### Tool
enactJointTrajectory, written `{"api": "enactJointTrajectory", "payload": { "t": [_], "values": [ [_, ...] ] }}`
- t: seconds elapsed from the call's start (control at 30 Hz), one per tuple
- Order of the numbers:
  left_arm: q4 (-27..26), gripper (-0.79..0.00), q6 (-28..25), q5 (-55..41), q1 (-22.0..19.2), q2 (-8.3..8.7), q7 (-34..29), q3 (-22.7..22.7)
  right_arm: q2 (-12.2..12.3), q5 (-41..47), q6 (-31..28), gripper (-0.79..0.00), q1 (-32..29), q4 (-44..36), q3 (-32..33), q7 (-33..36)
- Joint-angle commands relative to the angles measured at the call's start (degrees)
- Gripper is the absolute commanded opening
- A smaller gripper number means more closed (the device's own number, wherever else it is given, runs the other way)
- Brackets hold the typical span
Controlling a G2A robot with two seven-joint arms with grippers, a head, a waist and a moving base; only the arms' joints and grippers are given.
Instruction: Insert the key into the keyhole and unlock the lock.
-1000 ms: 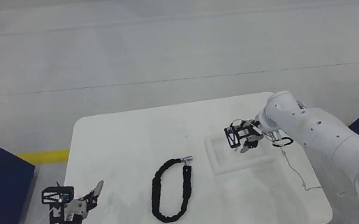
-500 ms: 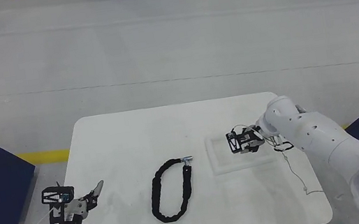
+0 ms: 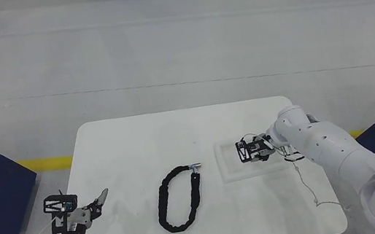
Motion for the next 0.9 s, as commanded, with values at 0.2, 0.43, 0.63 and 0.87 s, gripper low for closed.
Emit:
{"api": "enactJointTrajectory", "payload": {
  "t": [0.2,0.43,0.63,0.87],
  "values": [
    [0.0,0.000,0.0,0.0,0.0,0.00,0.0,0.0,-0.8,-0.4,0.7,-0.548,-0.4,1.9,0.9,-0.1],
    [0.0,0.000,0.0,0.0,0.0,0.00,0.0,0.0,-1.6,-0.2,1.3,-0.668,-0.8,3.2,1.9,-0.2],
    [0.0,0.000,0.0,0.0,0.0,0.00,0.0,0.0,-2.1,-0.4,1.7,-0.785,-1.0,4.0,2.6,-0.1],
    [0.0,0.000,0.0,0.0,0.0,0.00,0.0,0.0,-2.2,-0.3,1.8,-0.785,-0.5,4.1,3.9,-0.8]
  ]
}}
